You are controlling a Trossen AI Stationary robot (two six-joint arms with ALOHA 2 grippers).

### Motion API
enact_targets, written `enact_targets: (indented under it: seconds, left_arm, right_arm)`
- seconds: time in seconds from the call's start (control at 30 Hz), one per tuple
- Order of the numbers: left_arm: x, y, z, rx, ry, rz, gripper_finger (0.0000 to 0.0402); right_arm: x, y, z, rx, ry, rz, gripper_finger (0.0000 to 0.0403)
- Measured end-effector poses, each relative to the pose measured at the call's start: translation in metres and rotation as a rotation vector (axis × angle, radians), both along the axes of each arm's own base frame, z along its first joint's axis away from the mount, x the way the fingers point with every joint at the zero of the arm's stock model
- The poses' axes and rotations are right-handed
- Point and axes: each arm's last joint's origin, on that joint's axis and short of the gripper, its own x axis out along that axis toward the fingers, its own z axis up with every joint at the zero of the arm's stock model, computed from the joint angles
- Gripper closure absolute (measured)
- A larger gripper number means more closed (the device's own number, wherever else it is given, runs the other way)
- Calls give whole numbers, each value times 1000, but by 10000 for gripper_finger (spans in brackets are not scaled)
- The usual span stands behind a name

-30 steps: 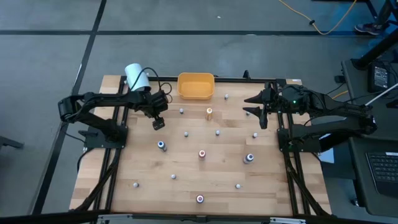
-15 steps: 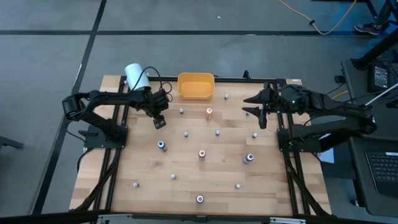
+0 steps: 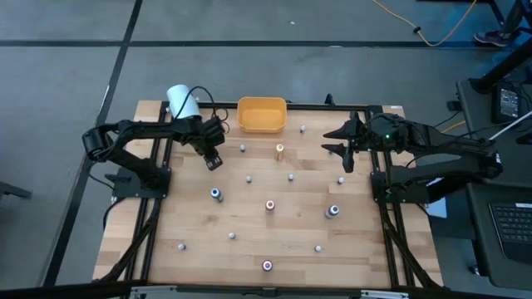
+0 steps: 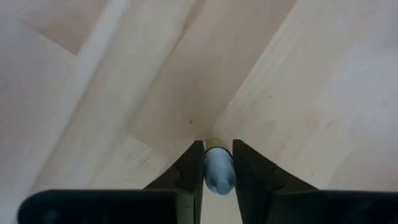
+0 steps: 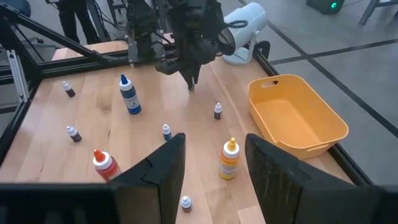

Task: Pick & Place food coloring
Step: Put the bottom green food coloring bottle into the yellow bin

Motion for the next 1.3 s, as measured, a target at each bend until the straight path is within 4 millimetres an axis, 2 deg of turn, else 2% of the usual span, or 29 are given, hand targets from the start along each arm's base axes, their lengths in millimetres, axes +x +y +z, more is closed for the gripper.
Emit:
enact_targets:
  seconds: [0.13, 0.33, 0.47, 0.53, 0.63, 0.73, 0.9, 1.13, 1.3]
  left_arm:
    - [8, 5, 28, 23, -26, -23, 344]
    - [23, 14, 109, 136, -166, -83, 343]
    - [25, 19, 166, 220, -256, -108, 342]
    - [23, 22, 187, 263, -291, -123, 341]
    - [19, 25, 206, 311, -324, -133, 341]
    - [17, 30, 217, 346, -338, -140, 340]
    - [29, 48, 217, 338, -307, -123, 340]
    - [77, 94, 213, 325, -278, -158, 339]
    - [109, 128, 195, 288, -237, -152, 339]
  right_arm:
    - [0, 0, -1, 1, 7, 0, 234]
    - [0, 0, -1, 1, 6, 0, 234]
    - [0, 0, -1, 4, 6, -1, 234]
    - [0, 0, -1, 4, 6, -2, 234]
    - [0, 0, -1, 4, 6, -1, 234]
    - [0, 0, -1, 1, 6, 0, 234]
    - [0, 0, -1, -2, 7, 1, 234]
    - [0, 0, -1, -20, 11, 9, 234]
    - [0, 0, -1, -23, 12, 10, 234]
